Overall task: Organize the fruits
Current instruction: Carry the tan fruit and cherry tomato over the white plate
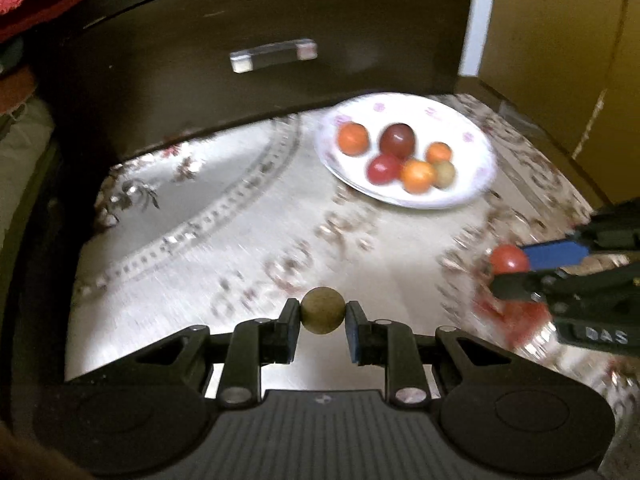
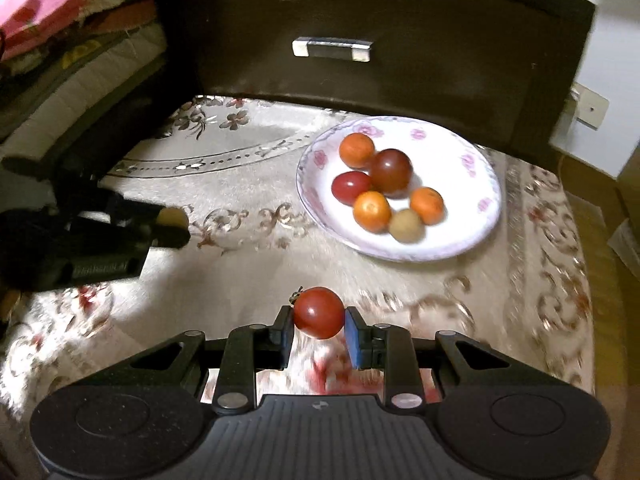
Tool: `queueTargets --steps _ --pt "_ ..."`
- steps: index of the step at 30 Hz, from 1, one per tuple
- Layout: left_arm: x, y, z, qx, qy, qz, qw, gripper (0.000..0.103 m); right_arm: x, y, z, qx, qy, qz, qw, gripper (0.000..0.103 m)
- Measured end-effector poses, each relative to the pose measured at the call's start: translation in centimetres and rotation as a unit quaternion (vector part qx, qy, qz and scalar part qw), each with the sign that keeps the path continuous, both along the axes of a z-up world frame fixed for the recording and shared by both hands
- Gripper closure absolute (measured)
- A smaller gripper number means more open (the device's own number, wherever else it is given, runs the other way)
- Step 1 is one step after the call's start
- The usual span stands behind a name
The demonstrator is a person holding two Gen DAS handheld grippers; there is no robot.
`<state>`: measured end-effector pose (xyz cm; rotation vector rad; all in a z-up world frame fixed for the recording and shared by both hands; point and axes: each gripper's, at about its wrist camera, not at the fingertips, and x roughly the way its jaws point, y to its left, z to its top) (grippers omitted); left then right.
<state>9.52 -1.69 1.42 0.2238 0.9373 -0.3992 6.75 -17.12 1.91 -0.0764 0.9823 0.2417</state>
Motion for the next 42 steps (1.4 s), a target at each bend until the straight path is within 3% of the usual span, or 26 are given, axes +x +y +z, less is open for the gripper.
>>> queueTargets --steps 12,42 --pt "-4.6 -2.4 0.1 0.002 0.003 -0.005 1.0 0.072 -3.8 -1.1 -0.4 -0.007 -0.001 -0.03 1.0 0.08" --pt "-3.3 -4.6 0.0 0.006 -0.004 -0.022 0.9997 0.072 -3.0 -0.9 -0.8 0.009 -0.002 -0.03 1.0 0.08"
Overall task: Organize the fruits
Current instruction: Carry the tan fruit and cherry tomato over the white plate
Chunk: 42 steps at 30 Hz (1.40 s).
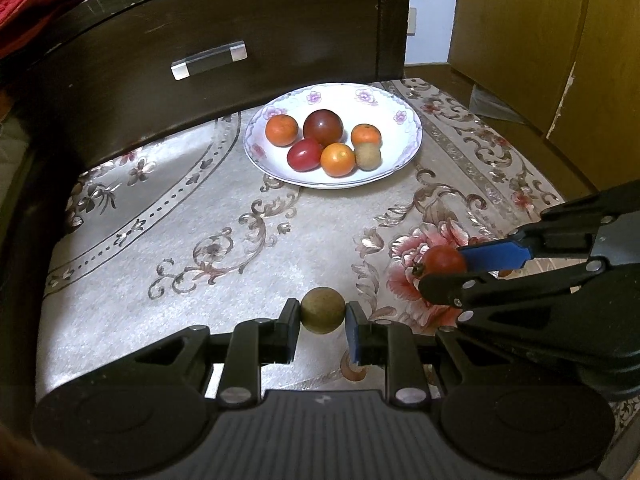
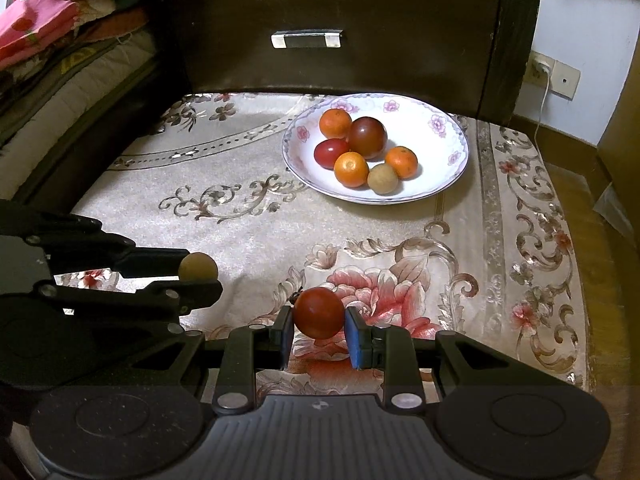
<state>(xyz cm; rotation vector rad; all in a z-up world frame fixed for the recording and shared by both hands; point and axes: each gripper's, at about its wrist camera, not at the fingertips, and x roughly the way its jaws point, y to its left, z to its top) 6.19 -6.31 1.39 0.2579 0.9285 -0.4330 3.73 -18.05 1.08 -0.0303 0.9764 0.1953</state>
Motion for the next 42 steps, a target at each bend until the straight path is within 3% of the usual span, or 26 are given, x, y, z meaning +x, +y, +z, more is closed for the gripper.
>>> queueTargets --steps 21,32,42 --pt "1.5 -0.2 0.8 -0.008 -0.012 -0.002 0.9999 0.072 0.9 -0.6 0.4 0.017 -0.003 -0.009 1.0 0.08" --pt "4.7 -1.3 2.1 -0.024 -0.029 0.0 0.9993 0.073 3.7 -2.0 1.6 0.035 -0.017 -0.031 0.999 0.079" --pt "8.6 -2.5 1.3 -0.028 -0.032 0.001 0.9991 0.074 7.5 -3.3 1.2 0.031 -0.026 -0.044 0.998 0.078"
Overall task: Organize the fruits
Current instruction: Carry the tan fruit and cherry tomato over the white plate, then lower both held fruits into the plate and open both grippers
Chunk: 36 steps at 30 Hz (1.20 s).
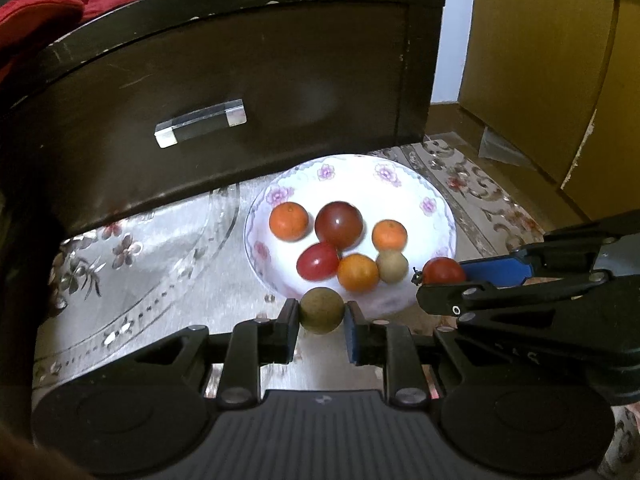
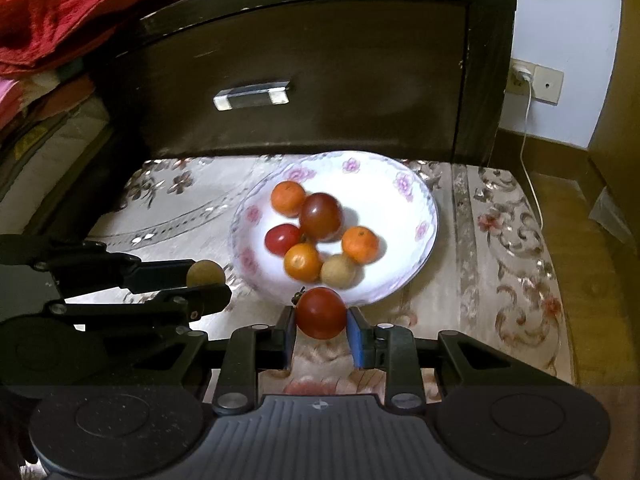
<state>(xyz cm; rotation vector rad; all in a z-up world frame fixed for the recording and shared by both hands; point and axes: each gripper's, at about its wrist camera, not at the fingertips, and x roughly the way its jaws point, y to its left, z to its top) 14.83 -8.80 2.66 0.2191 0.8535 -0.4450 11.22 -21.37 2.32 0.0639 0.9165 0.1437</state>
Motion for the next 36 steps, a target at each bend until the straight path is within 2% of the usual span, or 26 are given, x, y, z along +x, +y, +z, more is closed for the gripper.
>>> queueTargets --steps 18,36 --pt "4.6 -0.9 -1.7 -0.003 0.002 0.005 1.0 0.074 4.6 -1.0 -1.7 -0.011 -0.001 -0.008 1.0 0.078" --pt "6.9 -0.8 -2.5 -0.024 0.0 0.017 0.9996 0.074 7.8 -1.5 -1.9 -0.01 -0.022 -0.015 1.0 0.075"
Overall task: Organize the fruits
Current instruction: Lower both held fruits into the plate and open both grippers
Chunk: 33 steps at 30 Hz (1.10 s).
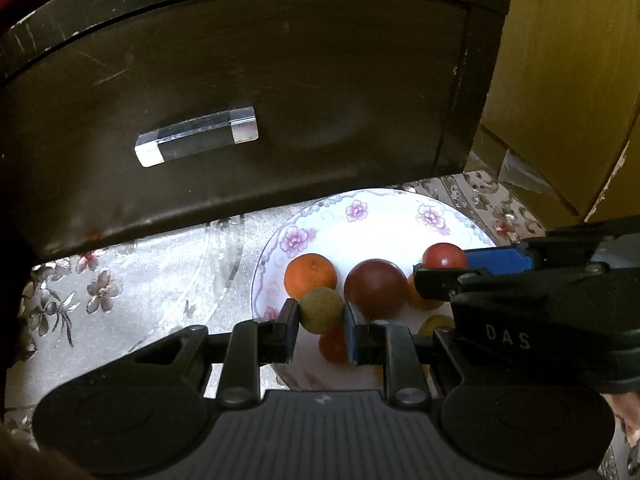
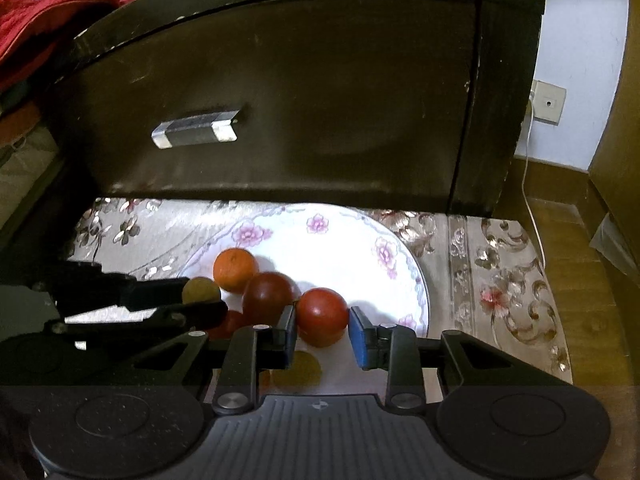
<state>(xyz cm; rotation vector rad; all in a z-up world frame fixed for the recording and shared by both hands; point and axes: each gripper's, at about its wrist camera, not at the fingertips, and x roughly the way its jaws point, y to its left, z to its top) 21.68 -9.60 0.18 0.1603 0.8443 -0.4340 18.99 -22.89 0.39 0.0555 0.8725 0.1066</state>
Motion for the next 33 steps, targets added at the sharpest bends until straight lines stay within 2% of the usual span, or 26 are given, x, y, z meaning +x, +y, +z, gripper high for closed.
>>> queueTargets --steps 22,27,33 --pt "0.2 0.3 -0.1 -0.009 0.001 0.007 0.9999 0.065 0.7 -0.6 -0.5 0.006 0.009 -0.006 1.0 0.075" --pt "-0.2 0.7 0.6 -0.009 -0.002 0.019 0.9998 0.064 0.2 -0.8 -0.2 0.006 0.006 -0.009 1.0 0.075" --pt "-1.0 1.6 1.9 -0.016 -0.008 0.041 0.999 0.057 -0.8 -1.3 0.4 0.008 0.001 -0.016 1.0 0.075"
